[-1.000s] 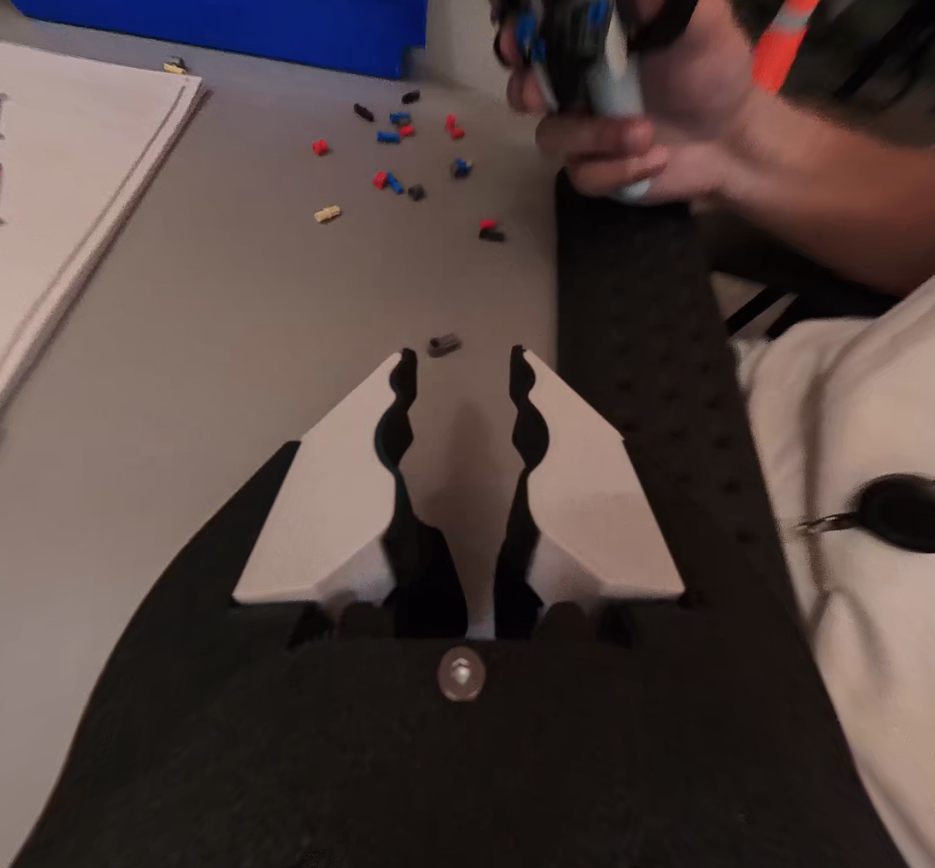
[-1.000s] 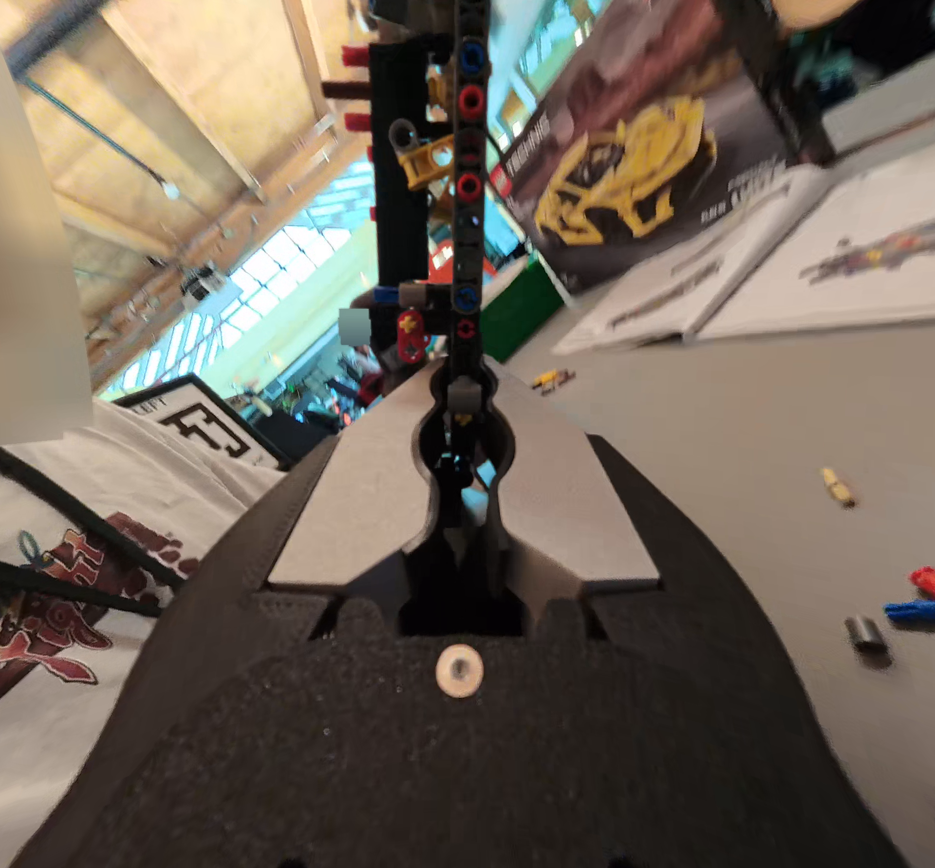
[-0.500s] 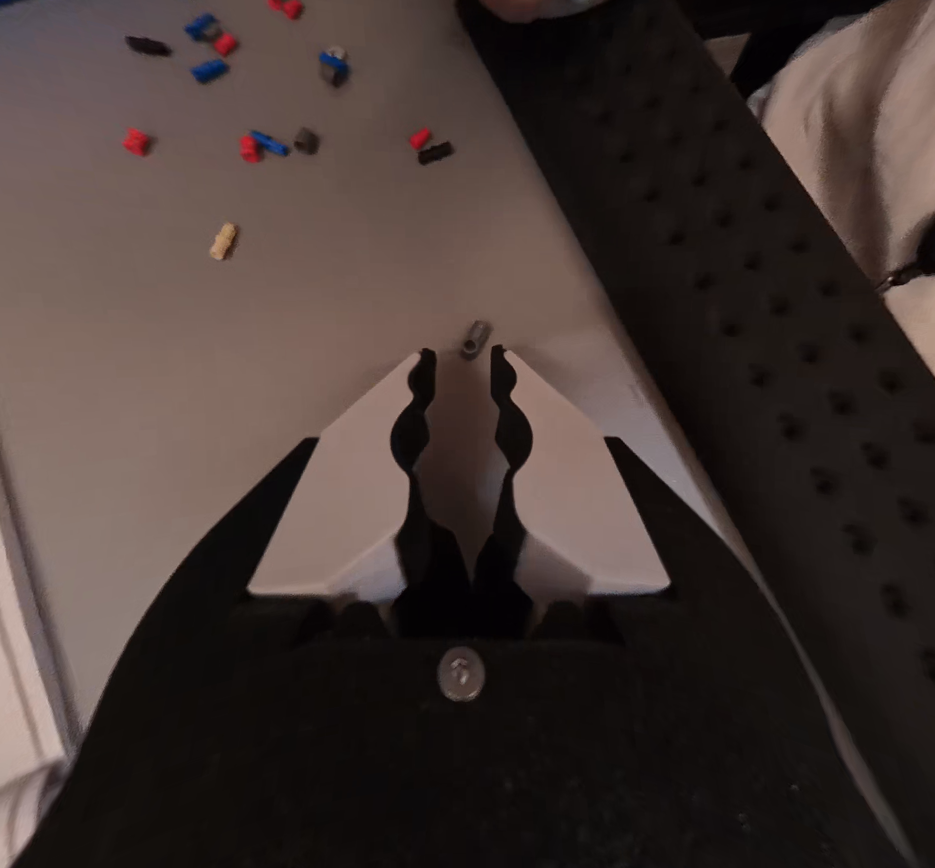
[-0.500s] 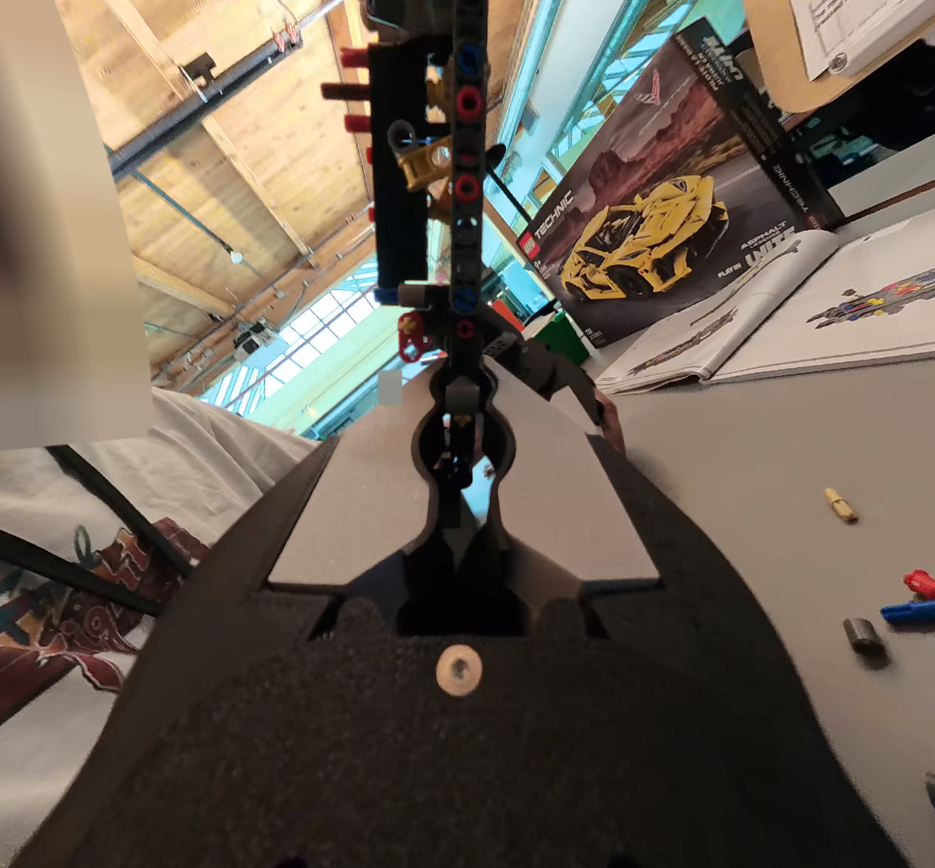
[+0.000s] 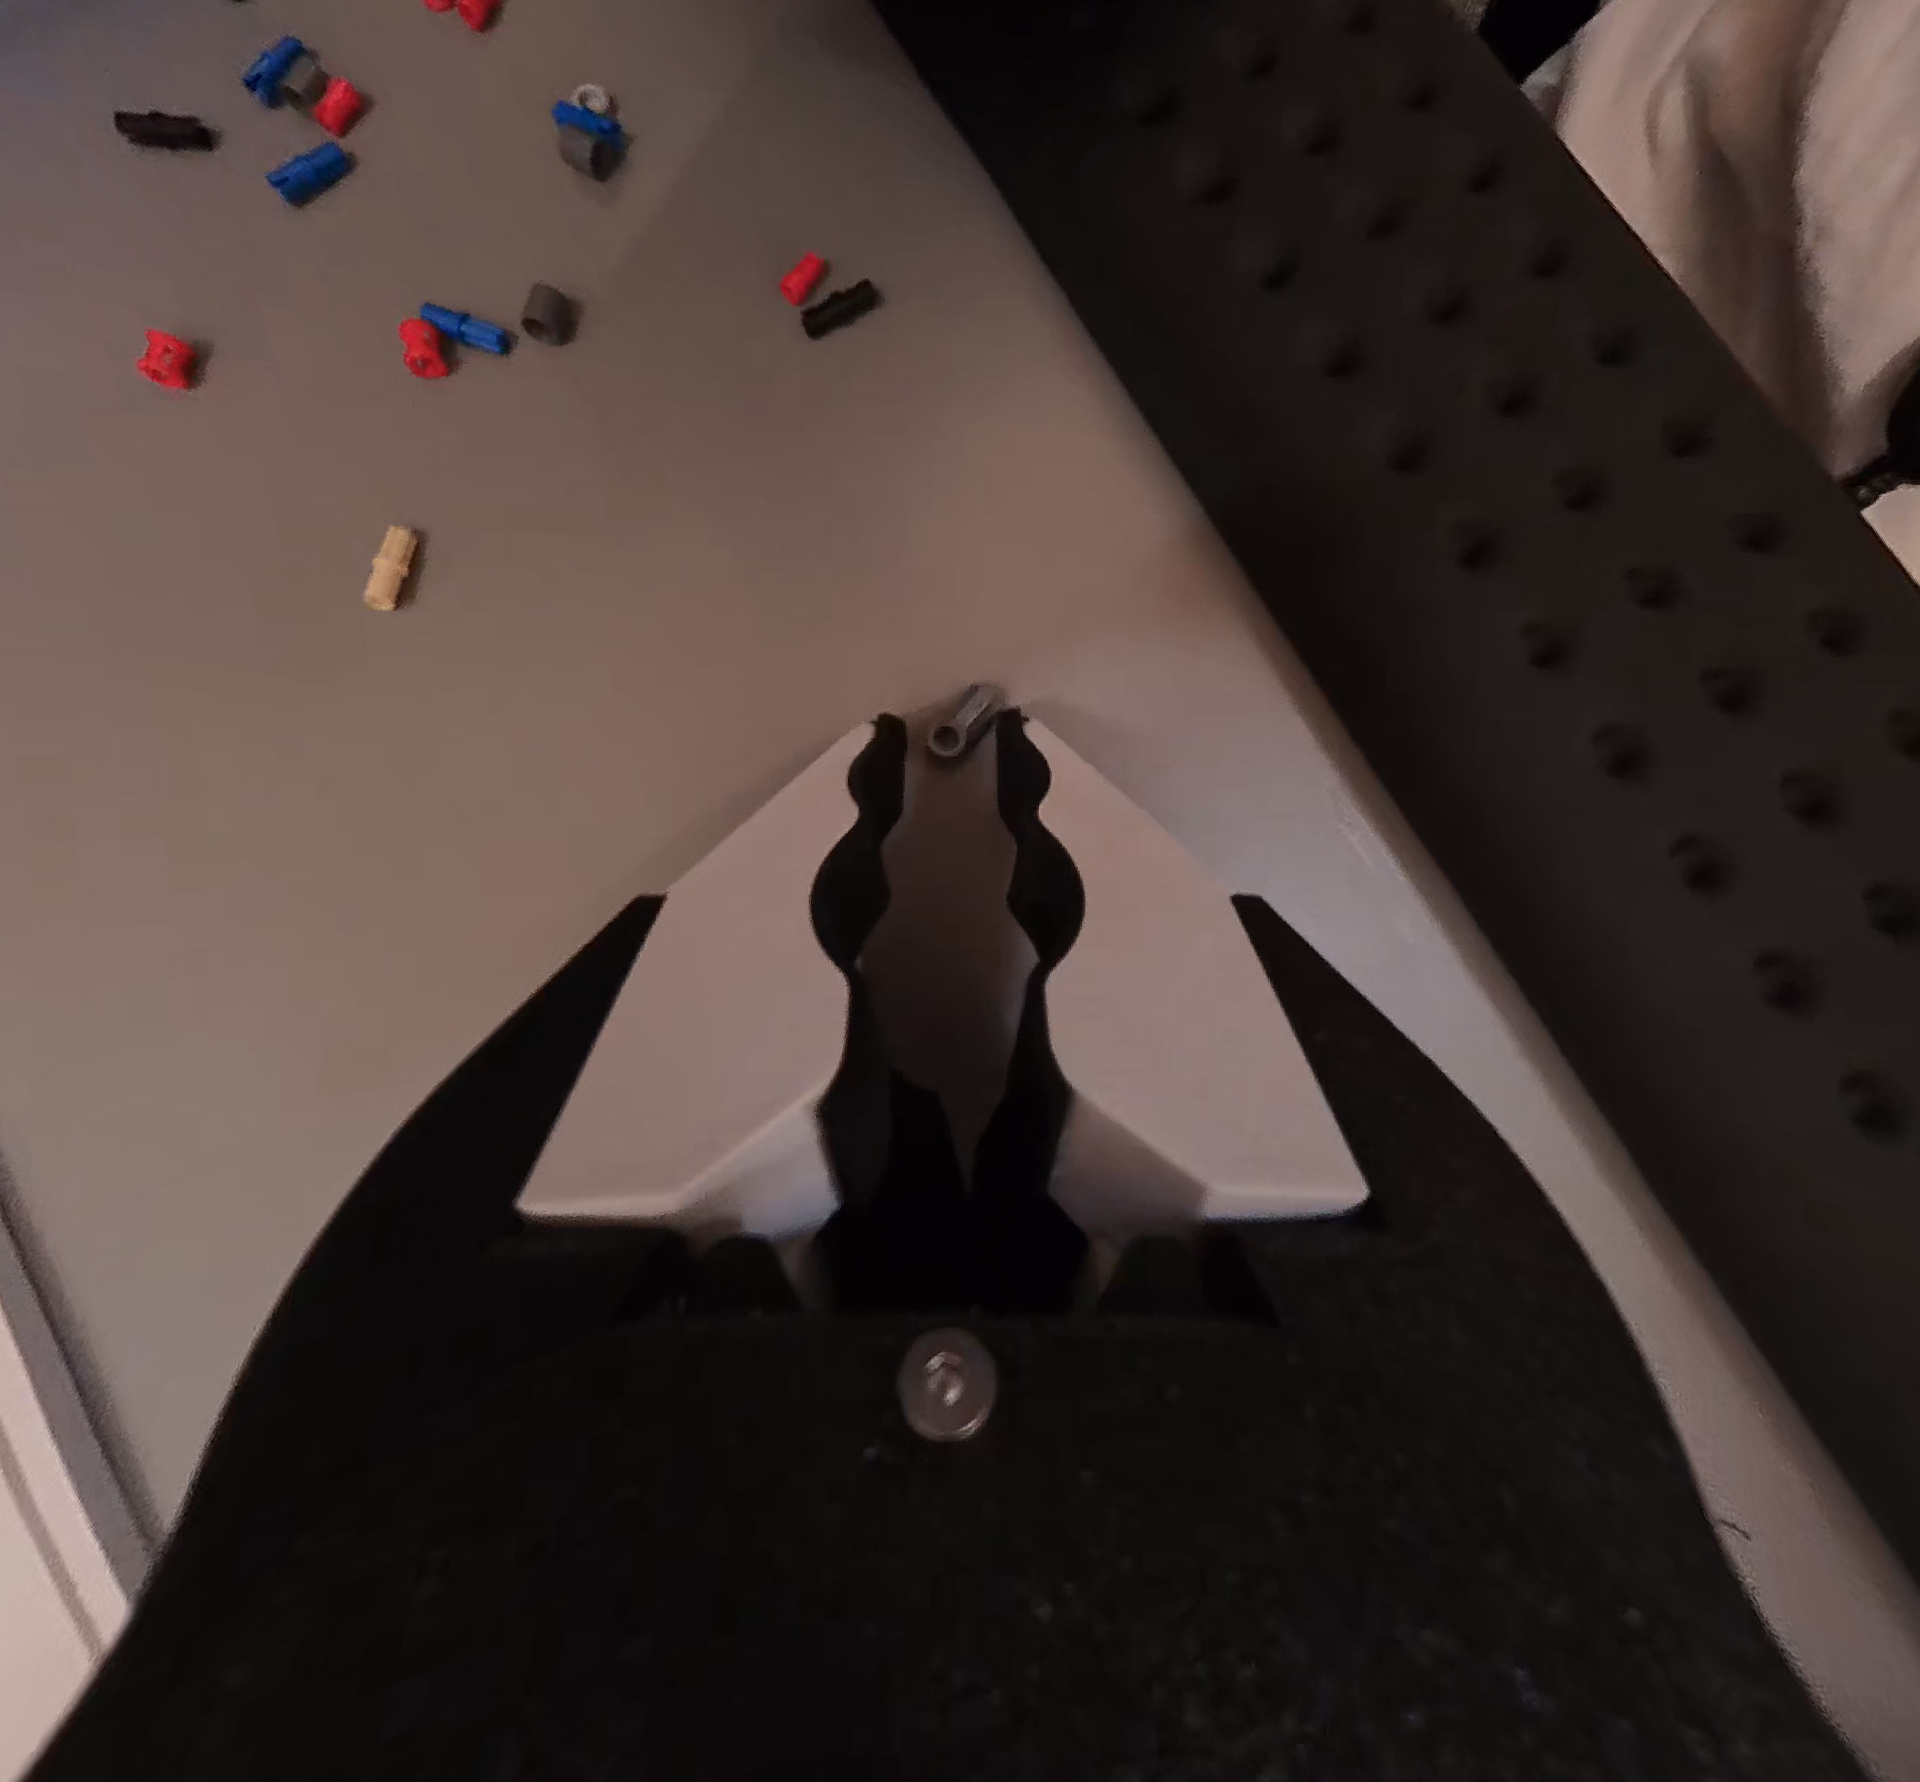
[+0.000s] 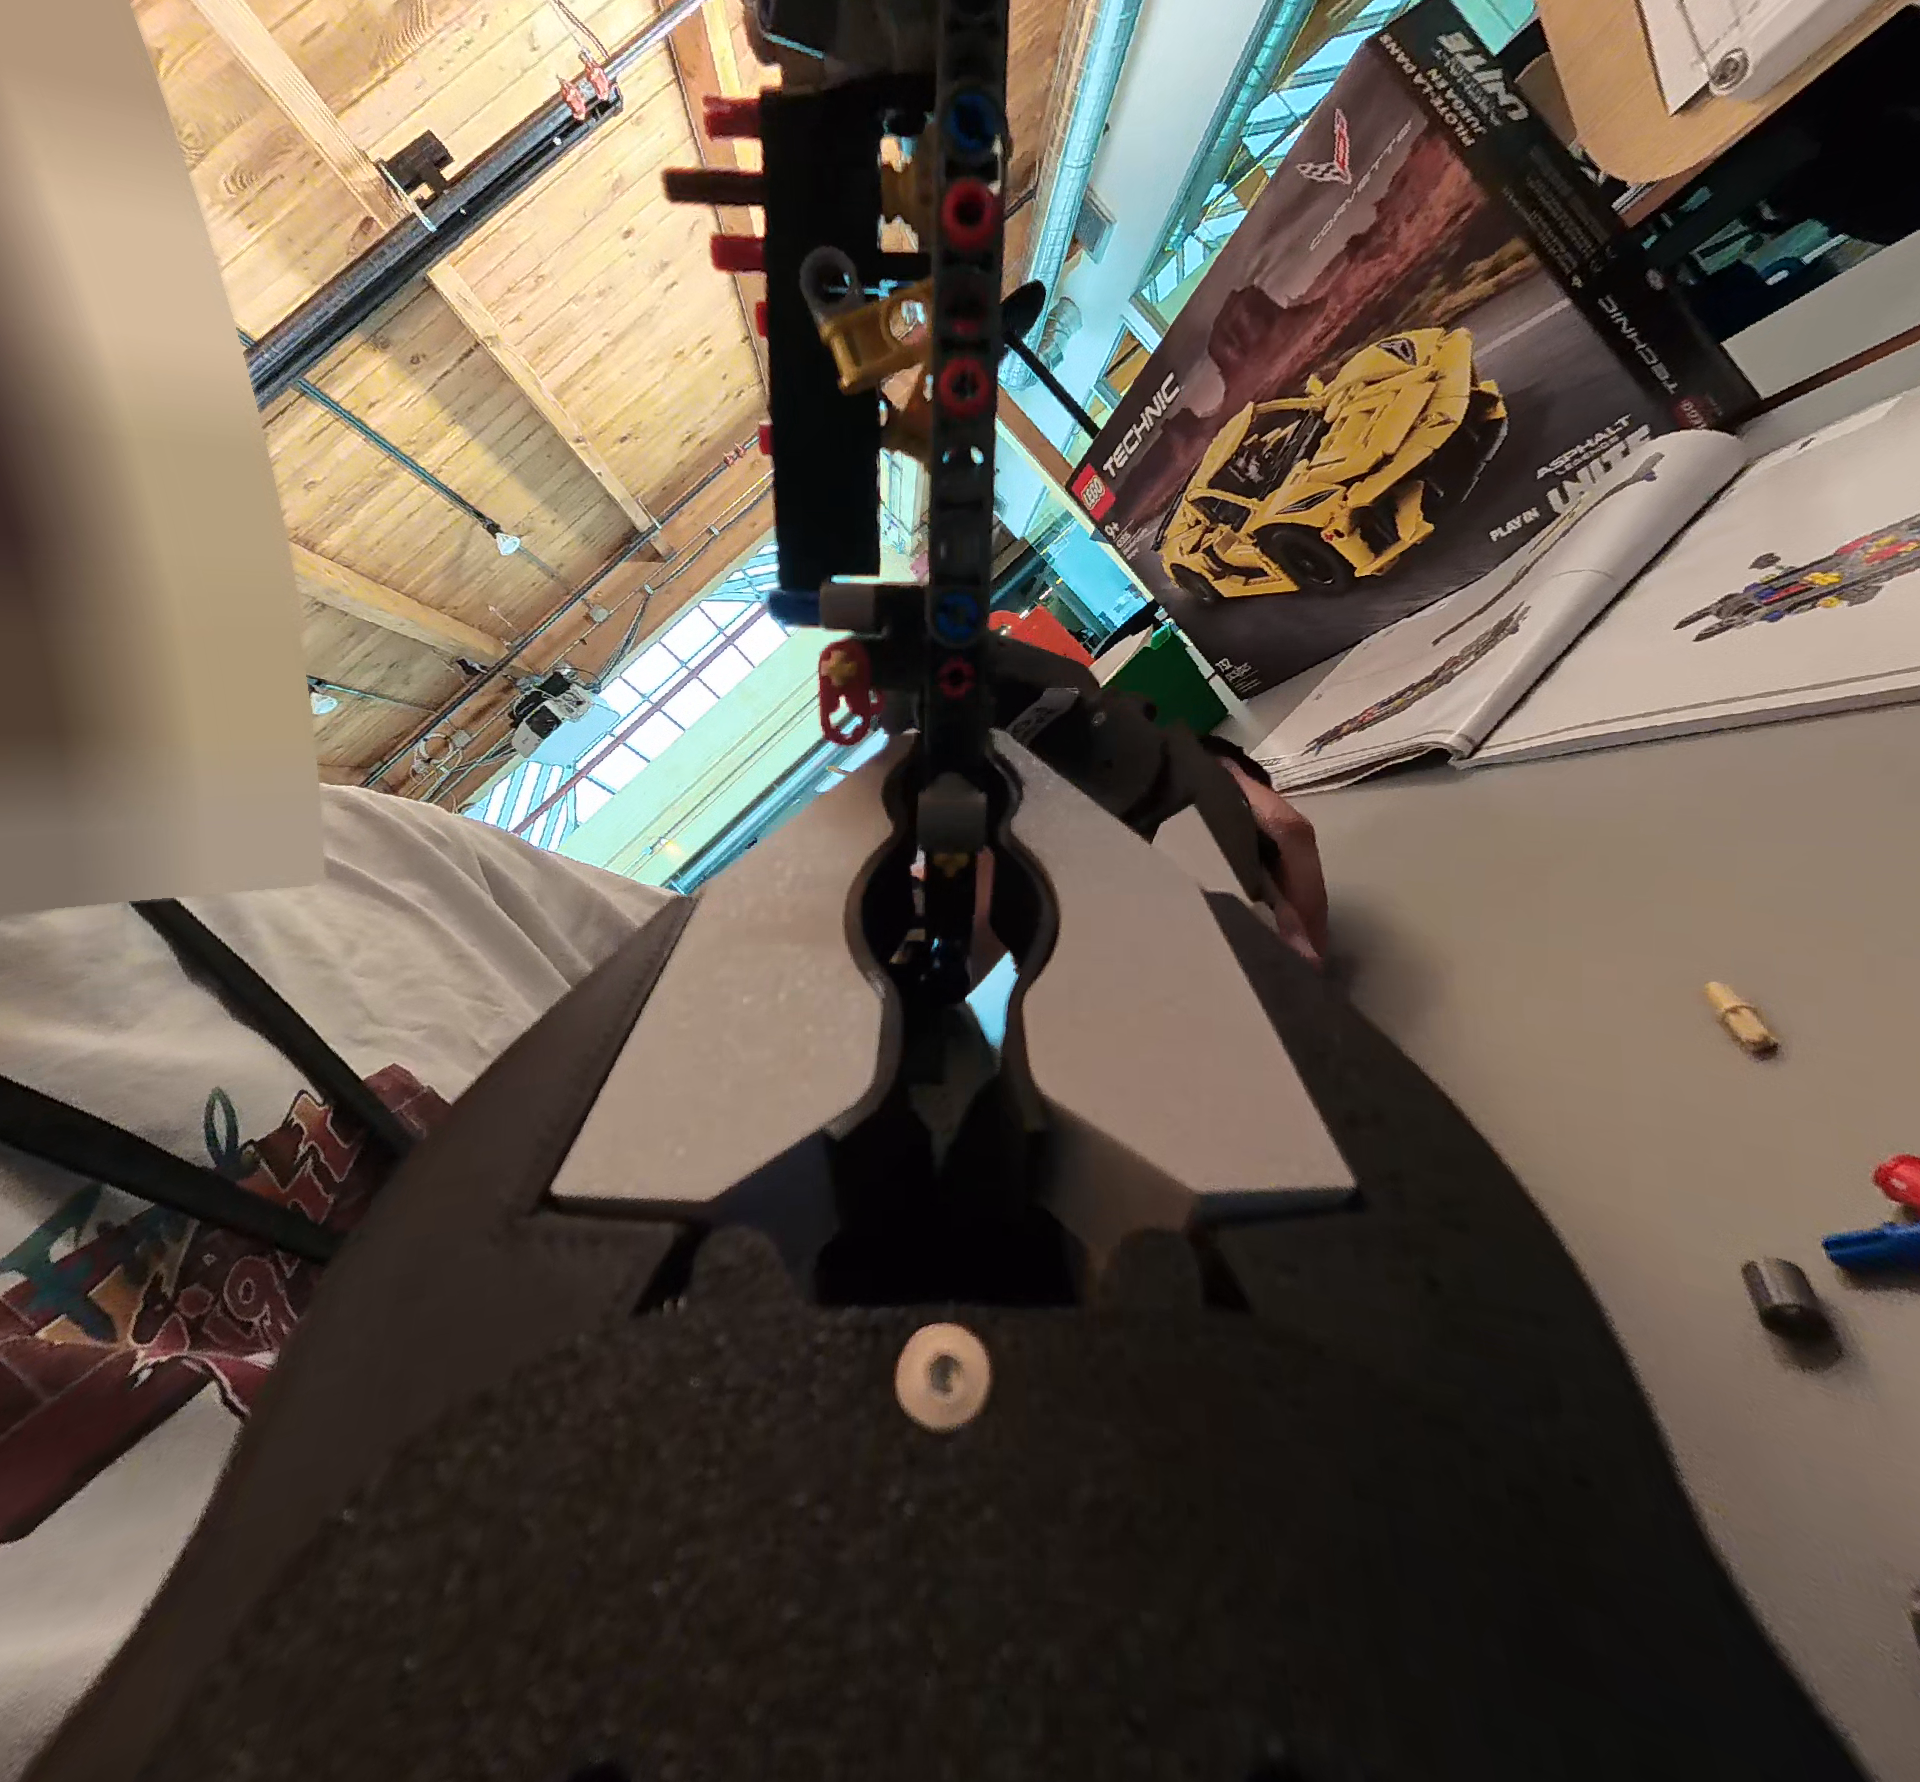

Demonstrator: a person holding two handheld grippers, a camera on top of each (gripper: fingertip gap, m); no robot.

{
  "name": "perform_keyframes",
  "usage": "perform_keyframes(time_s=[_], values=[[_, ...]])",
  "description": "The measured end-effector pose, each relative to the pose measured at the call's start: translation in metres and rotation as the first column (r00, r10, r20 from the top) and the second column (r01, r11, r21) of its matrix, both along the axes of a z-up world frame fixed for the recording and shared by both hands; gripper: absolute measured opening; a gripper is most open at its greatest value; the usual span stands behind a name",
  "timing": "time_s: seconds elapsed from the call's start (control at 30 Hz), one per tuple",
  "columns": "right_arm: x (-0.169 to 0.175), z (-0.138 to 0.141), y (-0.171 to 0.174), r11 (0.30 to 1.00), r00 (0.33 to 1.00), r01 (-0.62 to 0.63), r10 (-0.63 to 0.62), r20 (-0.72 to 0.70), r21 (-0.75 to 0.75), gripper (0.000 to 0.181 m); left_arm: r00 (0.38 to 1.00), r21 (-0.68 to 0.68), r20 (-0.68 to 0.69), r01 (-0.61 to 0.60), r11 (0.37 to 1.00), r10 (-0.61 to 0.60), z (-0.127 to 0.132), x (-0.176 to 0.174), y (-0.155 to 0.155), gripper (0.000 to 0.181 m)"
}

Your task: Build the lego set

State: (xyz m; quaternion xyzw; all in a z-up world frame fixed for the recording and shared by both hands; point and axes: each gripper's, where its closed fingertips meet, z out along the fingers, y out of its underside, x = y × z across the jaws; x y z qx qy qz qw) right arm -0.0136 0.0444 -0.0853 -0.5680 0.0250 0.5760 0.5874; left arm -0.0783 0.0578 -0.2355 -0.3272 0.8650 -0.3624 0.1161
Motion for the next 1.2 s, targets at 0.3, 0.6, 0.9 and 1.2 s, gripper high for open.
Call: perform_keyframes(time_s=[0.3, 0.6, 0.9, 1.2], values=[[0.001, 0.000, 0.000, 1.000, 1.000, 0.013, -0.013, 0.010, 0.000, 0.006, 0.998, -0.021, -0.032, -0.054, 0.998, 0.054, 0.000, 0.001, -0.007, 0.009], [-0.002, -0.002, 0.001, 1.000, 1.000, 0.007, -0.006, 0.024, -0.006, 0.006, 0.994, 0.000, 0.014, -0.104, 0.995, 0.104, 0.000, -0.001, -0.006, 0.012], [-0.002, -0.002, 0.002, 0.999, 0.997, 0.044, -0.044, 0.066, 0.001, 0.005, 0.950, -0.052, -0.003, -0.313, 0.948, 0.314, 0.018, -0.002, 0.021, 0.006], [-0.043, -0.041, 0.051, 0.975, 0.941, -0.094, 0.152, 0.301, -0.200, 0.005, 0.861, -0.587, -0.156, -0.475, 0.655, 0.485, 0.085, -0.044, 0.050, 0.007]])
